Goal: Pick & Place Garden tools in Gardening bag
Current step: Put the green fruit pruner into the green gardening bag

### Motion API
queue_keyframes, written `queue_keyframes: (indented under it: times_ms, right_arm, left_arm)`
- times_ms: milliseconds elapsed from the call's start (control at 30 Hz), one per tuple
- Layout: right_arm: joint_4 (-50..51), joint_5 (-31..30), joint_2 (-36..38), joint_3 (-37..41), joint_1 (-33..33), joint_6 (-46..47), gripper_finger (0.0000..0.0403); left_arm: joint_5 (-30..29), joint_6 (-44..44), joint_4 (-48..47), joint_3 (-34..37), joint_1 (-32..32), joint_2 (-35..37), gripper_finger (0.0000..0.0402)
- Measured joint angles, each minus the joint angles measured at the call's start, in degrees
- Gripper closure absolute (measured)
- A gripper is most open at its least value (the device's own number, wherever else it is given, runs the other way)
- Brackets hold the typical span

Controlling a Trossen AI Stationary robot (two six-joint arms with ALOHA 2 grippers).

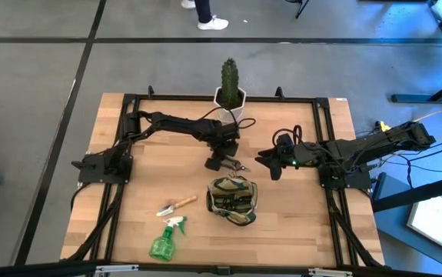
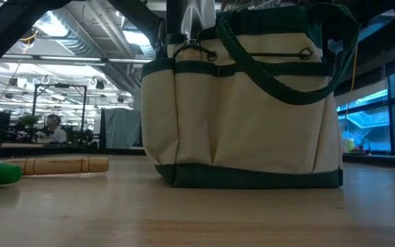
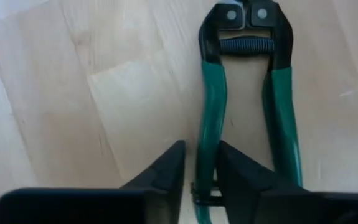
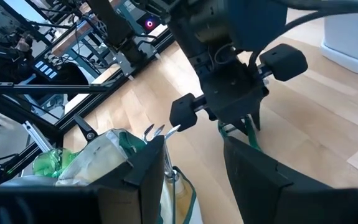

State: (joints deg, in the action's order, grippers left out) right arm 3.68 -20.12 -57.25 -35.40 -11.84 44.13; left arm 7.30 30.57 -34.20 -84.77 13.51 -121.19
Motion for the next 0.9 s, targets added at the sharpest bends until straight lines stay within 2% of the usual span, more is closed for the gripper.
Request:
queue_keyframes:
  times_ms: [133,167,533,767,900]
  right_arm:
    - [-0.01,0.03,0.00,0.00,0.17,-0.01,0.0235]
    - [-0.02,0.04,0.00,0.00,0.17,-0.01,0.0236]
    - [-0.02,0.22,0.00,0.00,0.17,0.01,0.0236]
    - [-0.04,0.22,0.00,0.00,0.17,0.01,0.0236]
    - [-0.22,0.22,0.00,0.00,0.17,0.05,0.0236]
  left_arm:
    - [0.89,-1.38,-1.70,-0.26,0.10,-0.57,0.0379]
    - [1.18,-2.36,-1.76,-0.26,0.20,-0.59,0.0381]
    - [1.43,-9.35,-3.75,0.16,3.26,2.89,0.0381]
    - [7.40,-13.61,-3.22,0.11,6.01,7.71,0.0381]
    - [8.10,-15.83,-3.14,0.09,7.02,10.92,0.0381]
